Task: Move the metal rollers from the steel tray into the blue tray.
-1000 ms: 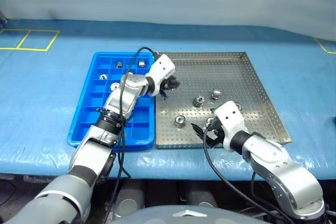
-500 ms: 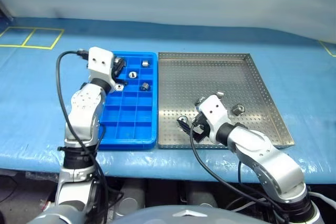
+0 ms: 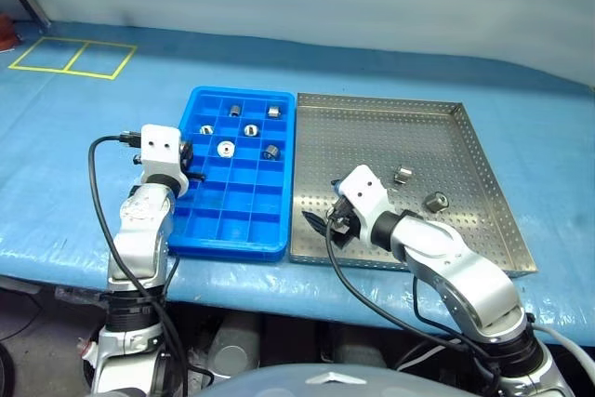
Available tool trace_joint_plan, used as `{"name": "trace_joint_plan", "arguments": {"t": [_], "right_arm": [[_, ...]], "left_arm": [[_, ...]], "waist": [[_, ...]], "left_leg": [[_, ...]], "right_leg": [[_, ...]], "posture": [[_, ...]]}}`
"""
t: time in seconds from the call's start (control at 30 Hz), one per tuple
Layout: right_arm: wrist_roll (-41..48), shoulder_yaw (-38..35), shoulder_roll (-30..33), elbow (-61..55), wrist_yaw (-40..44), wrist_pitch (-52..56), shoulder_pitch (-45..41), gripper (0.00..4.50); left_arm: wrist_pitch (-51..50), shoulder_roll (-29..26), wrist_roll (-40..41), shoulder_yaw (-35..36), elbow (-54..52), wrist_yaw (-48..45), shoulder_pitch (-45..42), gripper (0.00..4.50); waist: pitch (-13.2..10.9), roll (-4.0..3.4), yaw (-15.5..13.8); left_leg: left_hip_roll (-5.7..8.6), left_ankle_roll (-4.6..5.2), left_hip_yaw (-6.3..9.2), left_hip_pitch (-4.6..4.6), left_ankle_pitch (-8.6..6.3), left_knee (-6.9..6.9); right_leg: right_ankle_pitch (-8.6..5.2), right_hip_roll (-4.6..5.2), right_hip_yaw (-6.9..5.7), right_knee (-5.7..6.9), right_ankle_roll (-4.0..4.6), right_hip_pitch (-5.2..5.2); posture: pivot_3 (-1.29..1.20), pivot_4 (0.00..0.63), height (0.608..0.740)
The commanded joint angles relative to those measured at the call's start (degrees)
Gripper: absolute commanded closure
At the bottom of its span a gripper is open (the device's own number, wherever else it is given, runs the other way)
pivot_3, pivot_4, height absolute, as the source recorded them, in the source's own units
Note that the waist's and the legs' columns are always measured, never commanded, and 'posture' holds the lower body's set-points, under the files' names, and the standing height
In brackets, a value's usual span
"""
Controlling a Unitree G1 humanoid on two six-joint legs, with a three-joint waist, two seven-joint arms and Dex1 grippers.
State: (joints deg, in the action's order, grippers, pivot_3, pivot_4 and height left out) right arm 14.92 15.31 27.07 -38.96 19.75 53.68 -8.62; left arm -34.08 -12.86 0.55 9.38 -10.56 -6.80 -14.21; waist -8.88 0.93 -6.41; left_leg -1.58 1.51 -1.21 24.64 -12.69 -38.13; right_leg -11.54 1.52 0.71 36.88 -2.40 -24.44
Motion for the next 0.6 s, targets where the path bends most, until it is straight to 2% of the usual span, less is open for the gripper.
{"name": "trace_joint_plan", "arguments": {"t": [0.03, 0.13, 0.23, 0.43, 0.6], "right_arm": [[-0.31, -1.68, -0.46, -2.93, -0.94, -0.41, 0.83, 0.0], [-0.37, -2.76, -0.59, -4.3, -1.75, 0.22, 2.18, 0.0], [-0.36, -4.61, -0.44, -6.2, -2.57, 1.13, 4.05, 0.0], [-0.2, -9.97, 1.38, -10.31, -3.02, 3.21, 9.95, 0.0], [-0.04, -14.06, 2.61, -12.97, -2.88, 4.57, 15.38, 0.0]], "left_arm": [[0.79, -0.63, -0.29, -0.33, 1.16, 0.61, -1.32, 2.19], [1.09, -0.34, 0.62, -0.71, 0.3, 0.11, -2.43, 1.19], [1.86, -0.22, 3.87, -2.8, -1.8, -4.65, -4.38, 0.09], [-0.92, -1.07, 11.08, -10.95, -2.22, -18.27, -10.21, 0.04], [-3.26, -1.65, 13.44, -20.29, 1.94, -28.79, -14.89, 0.04]], "waist": [[0.0, 0.0, 0.06], [0.01, 0.01, 0.1], [0.0, 0.01, 0.02], [0.01, 0.01, 0.27], [0.02, -0.01, 1.9]], "left_leg": [[0.0, 0.0, 0.0, 0.0, 0.0, 0.0], [-0.01, 0.0, 0.0, 0.0, 0.0, 0.01], [-0.02, 0.0, 0.0, 0.0, 0.0, 0.0], [-0.02, 0.03, -0.02, 0.05, -0.01, -0.02], [0.05, 0.04, -0.06, 0.01, -0.01, 0.02]], "right_leg": [[0.0, 0.0, 0.0, 0.0, 0.0, 0.0], [0.0, 0.01, 0.01, 0.0, 0.01, 0.0], [0.0, 0.02, 0.0, -0.01, 0.02, 0.01], [0.0, 0.11, 0.0, -0.06, 0.02, 0.01], [-0.02, 0.05, 0.02, -0.05, 0.04, 0.0]], "posture": [[0.25, 0.15, 0.74], [0.25, 0.15, 0.74], [0.25, 0.15, 0.74], [0.18, 0.15, 0.74], [0.13, 0.15, 0.74]]}}
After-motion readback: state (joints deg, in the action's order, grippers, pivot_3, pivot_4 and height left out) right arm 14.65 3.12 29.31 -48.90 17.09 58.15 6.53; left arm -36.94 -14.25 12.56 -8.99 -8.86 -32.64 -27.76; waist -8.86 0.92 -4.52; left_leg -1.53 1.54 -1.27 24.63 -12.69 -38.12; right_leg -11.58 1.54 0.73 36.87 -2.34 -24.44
